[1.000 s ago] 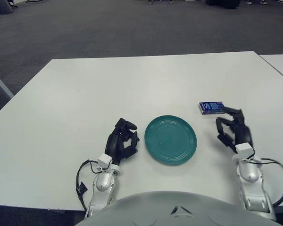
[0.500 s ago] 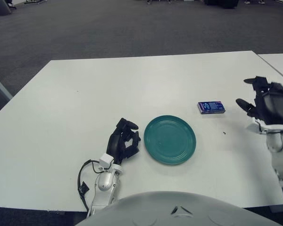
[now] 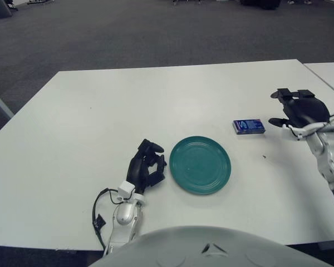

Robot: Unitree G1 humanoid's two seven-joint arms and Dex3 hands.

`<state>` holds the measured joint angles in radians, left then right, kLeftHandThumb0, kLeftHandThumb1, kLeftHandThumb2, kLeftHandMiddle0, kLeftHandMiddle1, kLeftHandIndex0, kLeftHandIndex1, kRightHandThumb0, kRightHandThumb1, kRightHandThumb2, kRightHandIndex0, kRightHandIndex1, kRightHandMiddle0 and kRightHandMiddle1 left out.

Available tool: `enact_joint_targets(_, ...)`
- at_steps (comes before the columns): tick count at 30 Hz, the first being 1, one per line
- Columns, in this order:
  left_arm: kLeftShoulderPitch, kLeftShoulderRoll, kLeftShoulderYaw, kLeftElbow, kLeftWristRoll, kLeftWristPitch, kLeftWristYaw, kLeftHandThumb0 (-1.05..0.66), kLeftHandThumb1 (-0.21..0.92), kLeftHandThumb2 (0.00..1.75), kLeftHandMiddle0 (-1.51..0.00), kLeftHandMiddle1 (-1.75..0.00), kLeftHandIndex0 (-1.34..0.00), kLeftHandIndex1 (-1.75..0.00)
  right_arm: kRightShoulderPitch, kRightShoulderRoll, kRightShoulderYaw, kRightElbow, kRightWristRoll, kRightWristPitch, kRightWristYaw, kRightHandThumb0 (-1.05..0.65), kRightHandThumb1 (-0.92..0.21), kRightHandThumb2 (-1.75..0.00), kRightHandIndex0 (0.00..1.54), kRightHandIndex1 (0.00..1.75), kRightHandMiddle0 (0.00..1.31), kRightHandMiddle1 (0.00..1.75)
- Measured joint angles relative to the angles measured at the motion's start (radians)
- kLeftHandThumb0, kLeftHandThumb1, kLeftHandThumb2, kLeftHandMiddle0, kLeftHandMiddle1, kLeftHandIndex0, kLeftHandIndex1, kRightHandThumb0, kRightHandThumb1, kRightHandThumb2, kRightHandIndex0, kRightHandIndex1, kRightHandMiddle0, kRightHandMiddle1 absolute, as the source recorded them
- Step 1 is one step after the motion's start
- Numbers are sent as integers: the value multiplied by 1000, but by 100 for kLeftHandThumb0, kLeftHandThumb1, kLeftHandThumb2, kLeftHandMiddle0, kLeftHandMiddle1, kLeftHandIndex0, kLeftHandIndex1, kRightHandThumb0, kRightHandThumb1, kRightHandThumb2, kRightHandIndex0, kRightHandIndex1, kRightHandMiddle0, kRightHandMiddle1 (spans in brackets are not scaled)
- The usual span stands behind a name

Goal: Put the gum into the plate.

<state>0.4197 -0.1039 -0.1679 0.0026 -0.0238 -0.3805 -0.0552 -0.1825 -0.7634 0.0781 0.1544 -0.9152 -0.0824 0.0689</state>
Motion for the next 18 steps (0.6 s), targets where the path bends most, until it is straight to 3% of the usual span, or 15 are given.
enact_joint_targets(9,9,7,0,-15,-4,20,-2,-40,62,93,-60,-175,-38,-175,-145,-8,143,167,-2,-93,66,-83,-92,-43,19,28,0,67)
enact_joint_targets(18,12,12,-3,-28,-6,30,-6,-41,60,96,-60,-175,-40,-175,-188,-6,245,262,-6,-146,82,-81,-92,-41,21,26,0,63)
